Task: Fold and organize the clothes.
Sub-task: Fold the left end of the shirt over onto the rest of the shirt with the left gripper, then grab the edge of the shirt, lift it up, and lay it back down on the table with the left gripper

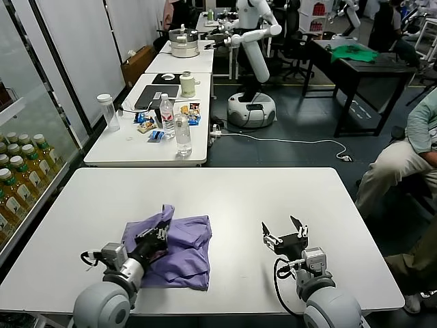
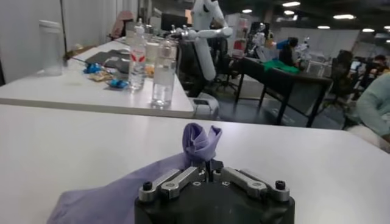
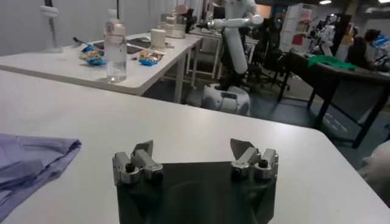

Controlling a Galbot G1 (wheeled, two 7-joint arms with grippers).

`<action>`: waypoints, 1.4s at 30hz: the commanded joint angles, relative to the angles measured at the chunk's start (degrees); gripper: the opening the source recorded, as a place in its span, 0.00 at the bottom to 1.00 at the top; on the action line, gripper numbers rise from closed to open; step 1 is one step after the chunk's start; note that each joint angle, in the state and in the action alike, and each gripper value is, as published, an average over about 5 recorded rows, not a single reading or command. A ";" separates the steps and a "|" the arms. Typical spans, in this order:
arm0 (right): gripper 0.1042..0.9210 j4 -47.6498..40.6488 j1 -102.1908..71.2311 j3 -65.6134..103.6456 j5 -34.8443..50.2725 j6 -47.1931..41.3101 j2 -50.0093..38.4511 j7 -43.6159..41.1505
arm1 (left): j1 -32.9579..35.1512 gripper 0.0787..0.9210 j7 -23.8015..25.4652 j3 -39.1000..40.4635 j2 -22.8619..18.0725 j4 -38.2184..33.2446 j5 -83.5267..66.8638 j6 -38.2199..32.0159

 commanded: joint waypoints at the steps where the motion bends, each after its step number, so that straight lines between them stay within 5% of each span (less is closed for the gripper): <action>1: 0.88 0.23 -0.05 0.05 -0.03 -0.06 0.03 0.00 | -2.85 0.04 -0.48 5.95 -2.67 1.25 0.78 0.07; 9: 0.88 0.60 -0.06 0.24 -0.03 -0.04 0.11 -0.14 | -2.08 0.25 -0.42 6.52 -4.22 -1.05 1.19 -0.57; 15: 0.88 0.95 0.18 -0.08 0.07 -0.07 0.08 -0.39 | 2.93 0.45 -0.72 -4.95 1.09 -7.10 0.02 -2.18; 20: 0.88 0.76 0.82 -0.75 0.30 0.05 0.06 -0.71 | 11.14 0.63 -0.83 -15.79 4.97 -0.59 5.53 -2.79; 27: 0.88 -0.24 0.95 -1.17 -0.26 0.77 1.08 -1.00 | 12.68 0.84 -0.87 -16.19 3.20 8.55 7.67 -2.85; 42: 0.88 0.12 0.03 0.37 -0.27 0.83 0.31 -1.07 | 8.07 0.88 0.89 -13.63 2.20 13.04 6.04 -4.20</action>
